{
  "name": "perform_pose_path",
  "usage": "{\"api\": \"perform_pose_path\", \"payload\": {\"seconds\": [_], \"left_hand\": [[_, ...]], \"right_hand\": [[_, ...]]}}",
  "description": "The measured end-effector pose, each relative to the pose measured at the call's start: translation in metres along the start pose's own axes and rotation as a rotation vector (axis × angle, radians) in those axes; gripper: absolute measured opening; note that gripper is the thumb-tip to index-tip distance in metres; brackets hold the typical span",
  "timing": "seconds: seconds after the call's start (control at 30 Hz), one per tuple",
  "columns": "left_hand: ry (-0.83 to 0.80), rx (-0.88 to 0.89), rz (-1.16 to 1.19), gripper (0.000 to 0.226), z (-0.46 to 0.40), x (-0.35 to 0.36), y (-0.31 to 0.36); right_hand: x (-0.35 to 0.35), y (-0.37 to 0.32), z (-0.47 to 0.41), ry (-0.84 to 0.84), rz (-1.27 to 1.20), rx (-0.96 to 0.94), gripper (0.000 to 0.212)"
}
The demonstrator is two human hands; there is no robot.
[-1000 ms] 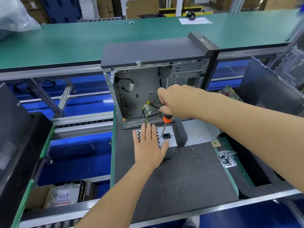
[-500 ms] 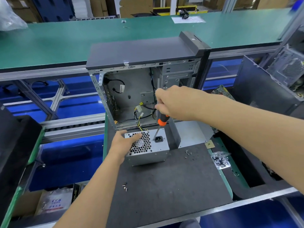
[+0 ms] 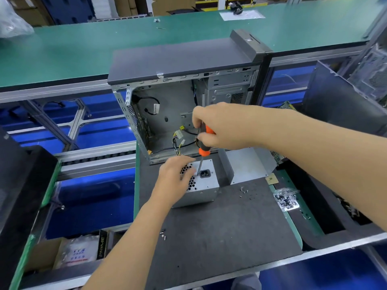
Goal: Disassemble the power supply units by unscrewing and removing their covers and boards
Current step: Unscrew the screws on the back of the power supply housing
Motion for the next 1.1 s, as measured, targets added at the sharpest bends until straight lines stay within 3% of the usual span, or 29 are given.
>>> {"api": "perform_pose_path", "payload": {"seconds": [0.1,0.13,0.23,0.3,0.33,0.4,0.5,0.57,0.67,0.8,0.9,1.0,1.1], "left_hand": [[-0.071,0.038,-0.103,0.062,0.007,0.014,-0.001],[-0.081,0.046,-0.119,0.076,0.008,0.016,-0.002],[-0.120,0.061,-0.259,0.103,0.009,0.025,-0.005],[-0.090,0.085,-0.352,0.104,0.010,0.027,-0.004],[-0.068,0.090,-0.370,0.103,0.011,0.027,-0.004],[-0.045,0.086,-0.381,0.104,0.012,0.026,-0.003],[-0.041,0.083,-0.394,0.104,0.012,0.027,-0.004],[-0.045,0.082,-0.401,0.104,0.011,0.028,-0.004],[-0.032,0.084,-0.402,0.104,0.011,0.027,-0.004],[-0.030,0.076,-0.413,0.103,0.012,0.027,-0.004],[-0.031,0.072,-0.417,0.103,0.012,0.027,-0.003],[-0.034,0.069,-0.414,0.103,0.012,0.027,-0.003],[-0.023,0.073,-0.401,0.102,0.013,0.025,-0.001]], "right_hand": [[0.002,-0.005,0.001,-0.010,-0.152,-0.021,0.020],[0.001,-0.005,0.001,-0.003,-0.103,0.003,0.022],[-0.006,-0.001,0.003,-0.050,0.278,0.108,0.056],[-0.005,-0.003,0.001,-0.037,0.263,0.063,0.044],[-0.002,-0.004,0.001,-0.027,0.144,0.041,0.031],[0.004,-0.004,0.002,-0.027,-0.045,0.032,0.030],[-0.001,0.005,0.006,-0.038,0.120,0.164,0.051],[-0.007,0.006,0.005,-0.045,0.288,0.178,0.045],[0.003,-0.001,0.002,-0.078,0.139,0.082,0.032],[0.002,-0.004,0.003,-0.108,0.187,0.092,0.053],[0.004,-0.008,0.000,-0.089,0.101,0.028,0.031],[0.006,-0.006,0.003,-0.094,0.078,0.099,0.040],[0.007,-0.010,0.002,-0.086,0.126,0.081,0.026]]}}
Point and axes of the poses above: each hand's wrist, its own z-axis away from the middle knuckle, its own x-axis out of the palm, y = z × x, the point moved 10 cm from there along -z, towards the middle knuckle, and after that the axes turned 13 degrees about -x, right-handed, at the moved point
